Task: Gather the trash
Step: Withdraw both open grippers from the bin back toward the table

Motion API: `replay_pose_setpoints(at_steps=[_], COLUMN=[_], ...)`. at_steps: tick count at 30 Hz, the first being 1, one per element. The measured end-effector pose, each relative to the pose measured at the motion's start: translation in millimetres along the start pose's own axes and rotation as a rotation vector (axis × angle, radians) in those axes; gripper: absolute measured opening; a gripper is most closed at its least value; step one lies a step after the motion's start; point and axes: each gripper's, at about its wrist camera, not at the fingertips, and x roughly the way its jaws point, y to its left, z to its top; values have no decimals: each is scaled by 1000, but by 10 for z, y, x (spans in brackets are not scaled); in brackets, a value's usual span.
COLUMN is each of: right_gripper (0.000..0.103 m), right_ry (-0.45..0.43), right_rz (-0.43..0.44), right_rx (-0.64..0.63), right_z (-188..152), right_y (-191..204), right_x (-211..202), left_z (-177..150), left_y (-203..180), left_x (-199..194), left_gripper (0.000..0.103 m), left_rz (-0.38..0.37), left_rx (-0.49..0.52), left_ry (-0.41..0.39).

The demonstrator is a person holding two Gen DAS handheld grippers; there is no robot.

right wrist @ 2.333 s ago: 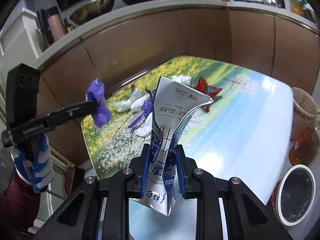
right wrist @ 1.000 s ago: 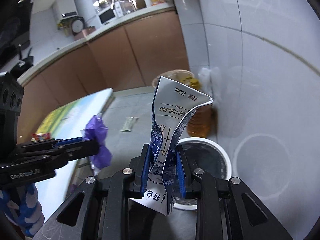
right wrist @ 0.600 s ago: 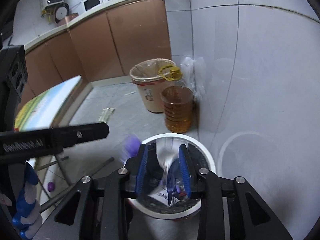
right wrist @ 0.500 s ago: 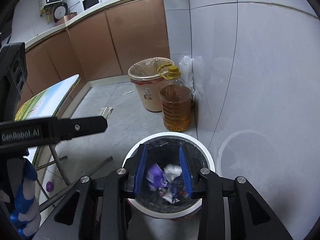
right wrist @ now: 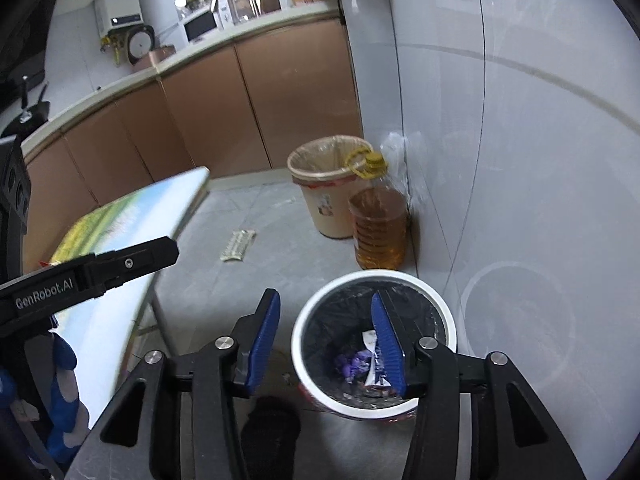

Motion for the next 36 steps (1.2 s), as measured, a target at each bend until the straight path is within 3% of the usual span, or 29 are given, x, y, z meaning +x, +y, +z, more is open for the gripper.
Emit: replay_pose_setpoints(at_steps=[10, 21, 36], right_gripper=[56, 57, 59], right_ry=[-116, -202, -262], right_rz=[60, 108, 147], right_rx=[-43, -96, -149], right_z=[79, 55, -83], right_y=[416, 766, 980], right_x=[-719, -1323, -1832], left_z=[-76, -255, -536], left_y=[35, 131, 256], left_x=[-815, -1563, -2202], left_gripper=[50, 50, 50], left_rz=[62, 123, 184], left_rx=[39, 20, -20], left_ry=[-104, -223, -305])
